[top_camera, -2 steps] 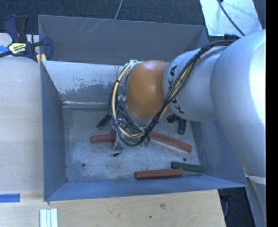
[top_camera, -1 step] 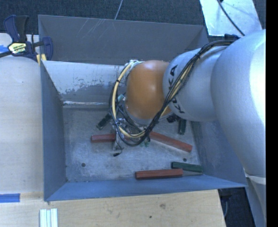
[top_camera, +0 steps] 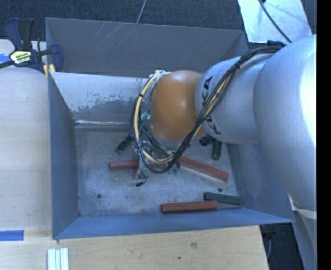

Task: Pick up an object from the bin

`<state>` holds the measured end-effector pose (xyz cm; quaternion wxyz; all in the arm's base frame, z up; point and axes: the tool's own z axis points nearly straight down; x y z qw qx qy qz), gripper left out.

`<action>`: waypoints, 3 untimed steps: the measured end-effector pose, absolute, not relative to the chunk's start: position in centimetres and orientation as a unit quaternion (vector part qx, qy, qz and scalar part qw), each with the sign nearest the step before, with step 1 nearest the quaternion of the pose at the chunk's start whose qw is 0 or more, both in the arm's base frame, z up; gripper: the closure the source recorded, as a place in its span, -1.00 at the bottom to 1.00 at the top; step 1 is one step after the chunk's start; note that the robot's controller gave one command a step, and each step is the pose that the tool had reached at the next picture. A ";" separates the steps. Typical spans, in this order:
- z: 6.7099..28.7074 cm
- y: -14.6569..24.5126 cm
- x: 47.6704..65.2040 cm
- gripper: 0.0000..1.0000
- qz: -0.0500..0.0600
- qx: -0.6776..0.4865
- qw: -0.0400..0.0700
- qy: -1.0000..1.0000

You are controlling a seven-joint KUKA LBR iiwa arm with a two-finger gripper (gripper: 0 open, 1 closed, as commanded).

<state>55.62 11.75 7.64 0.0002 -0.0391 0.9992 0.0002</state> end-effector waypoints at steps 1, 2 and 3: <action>9.2 11.7 55.5 1.00 0.000 -0.039 -0.002 0.999; 10.9 11.8 55.6 1.00 0.000 -0.039 0.000 0.999; 12.3 11.8 55.7 1.00 0.000 -0.039 0.001 0.999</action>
Offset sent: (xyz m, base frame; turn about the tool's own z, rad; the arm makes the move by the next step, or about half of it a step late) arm -0.0001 -0.0002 0.0132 0.0000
